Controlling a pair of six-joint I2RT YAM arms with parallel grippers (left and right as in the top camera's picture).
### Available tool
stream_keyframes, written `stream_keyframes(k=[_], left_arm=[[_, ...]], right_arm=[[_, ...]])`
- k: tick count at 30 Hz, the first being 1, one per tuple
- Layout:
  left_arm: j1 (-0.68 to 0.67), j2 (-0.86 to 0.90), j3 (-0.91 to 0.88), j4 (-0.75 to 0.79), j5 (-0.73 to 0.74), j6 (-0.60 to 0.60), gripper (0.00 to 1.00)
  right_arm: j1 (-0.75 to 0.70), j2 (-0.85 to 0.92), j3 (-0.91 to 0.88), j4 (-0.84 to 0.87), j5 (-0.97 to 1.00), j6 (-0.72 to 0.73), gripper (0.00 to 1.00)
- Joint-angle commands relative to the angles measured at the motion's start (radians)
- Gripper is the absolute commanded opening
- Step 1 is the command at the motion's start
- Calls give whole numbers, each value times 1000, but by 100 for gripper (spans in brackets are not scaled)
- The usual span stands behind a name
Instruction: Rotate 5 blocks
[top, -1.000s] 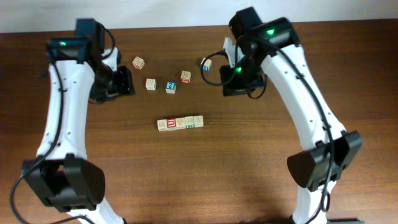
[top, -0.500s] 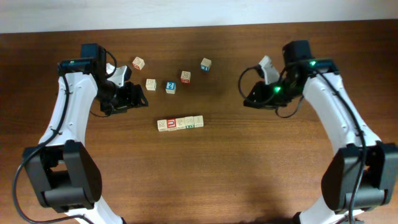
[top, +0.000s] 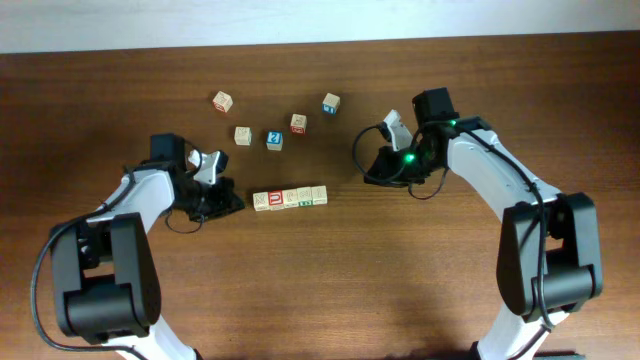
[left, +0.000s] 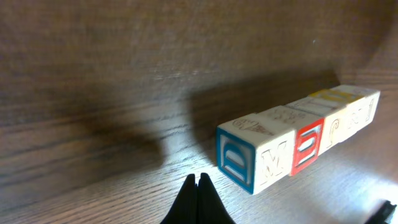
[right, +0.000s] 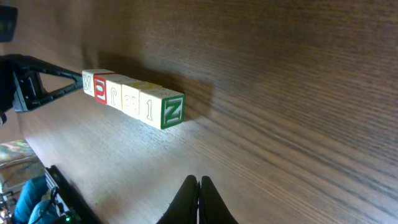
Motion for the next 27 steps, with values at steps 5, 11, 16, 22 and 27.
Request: stream_keyframes(k=[5, 11, 16, 22, 27], left_arm=[[33, -5, -36, 74, 162, 2, 0], [33, -5, -36, 71, 166, -16, 0], [33, -5, -36, 69, 166, -33, 0], [33, -5, -36, 70, 165, -33, 0], [33, -5, -36, 78, 154, -74, 0]], right_arm=[[16, 10, -113, 116, -77, 56, 4], [58, 12, -157, 218, -12, 234, 4], [97, 12, -157, 259, 55, 270, 4], [102, 35, -158, 266, 56, 304, 4], [102, 52, -158, 274, 56, 323, 4]])
